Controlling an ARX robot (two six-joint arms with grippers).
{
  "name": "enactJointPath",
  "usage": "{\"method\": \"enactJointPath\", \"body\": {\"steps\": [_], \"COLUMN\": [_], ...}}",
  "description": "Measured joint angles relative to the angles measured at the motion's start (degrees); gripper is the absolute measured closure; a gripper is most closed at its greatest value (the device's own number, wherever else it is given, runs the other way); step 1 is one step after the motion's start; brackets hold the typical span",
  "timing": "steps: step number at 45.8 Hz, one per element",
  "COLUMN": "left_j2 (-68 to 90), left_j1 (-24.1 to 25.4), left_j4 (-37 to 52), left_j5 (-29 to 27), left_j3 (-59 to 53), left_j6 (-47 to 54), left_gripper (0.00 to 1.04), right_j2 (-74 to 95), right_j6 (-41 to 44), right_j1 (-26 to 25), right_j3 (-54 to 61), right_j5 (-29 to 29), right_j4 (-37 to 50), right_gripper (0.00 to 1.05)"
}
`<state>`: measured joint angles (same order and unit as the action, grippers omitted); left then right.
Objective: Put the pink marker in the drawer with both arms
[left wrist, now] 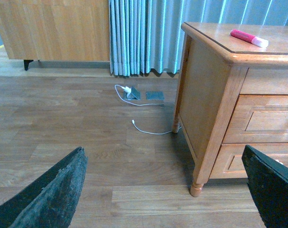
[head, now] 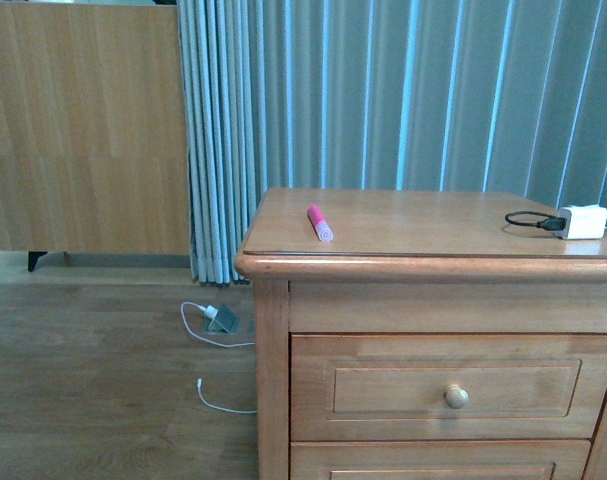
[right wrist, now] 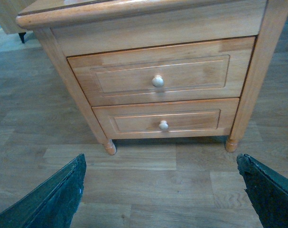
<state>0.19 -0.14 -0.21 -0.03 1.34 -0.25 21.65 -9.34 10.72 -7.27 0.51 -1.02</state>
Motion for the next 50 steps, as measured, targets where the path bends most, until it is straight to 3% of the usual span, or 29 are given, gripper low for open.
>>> {"method": "enactJointPath", "body": {"steps": [5, 9, 20, 50], "left_j2": [0.0, 0.0, 0.0, 0.0], "left_j1": [0.0, 0.0, 0.0, 0.0], "left_j4": [0.0, 0.0, 0.0, 0.0], "left_j5": [0.0, 0.0, 0.0, 0.0], "left_j3": [0.0, 0.0, 0.0, 0.0], "left_j6": [0.0, 0.0, 0.0, 0.0], "left_gripper": [0.06, 0.06, 0.06, 0.06], "right_j2": [10.6, 26.5, 51.6, 92.8], "right_j6": [0.1, 0.1, 0.5, 1.1], "right_j1": [2.8, 5.4, 7.4, 7.7], "right_j3": [-1.4, -4.6, -12.9, -39.1], "right_j5": [1.0, 2.4, 5.7, 10.6], "right_j4": [8.4, 20.1, 34.7, 46.4], "right_gripper": [0.08, 0.08, 0.08, 0.08]}}
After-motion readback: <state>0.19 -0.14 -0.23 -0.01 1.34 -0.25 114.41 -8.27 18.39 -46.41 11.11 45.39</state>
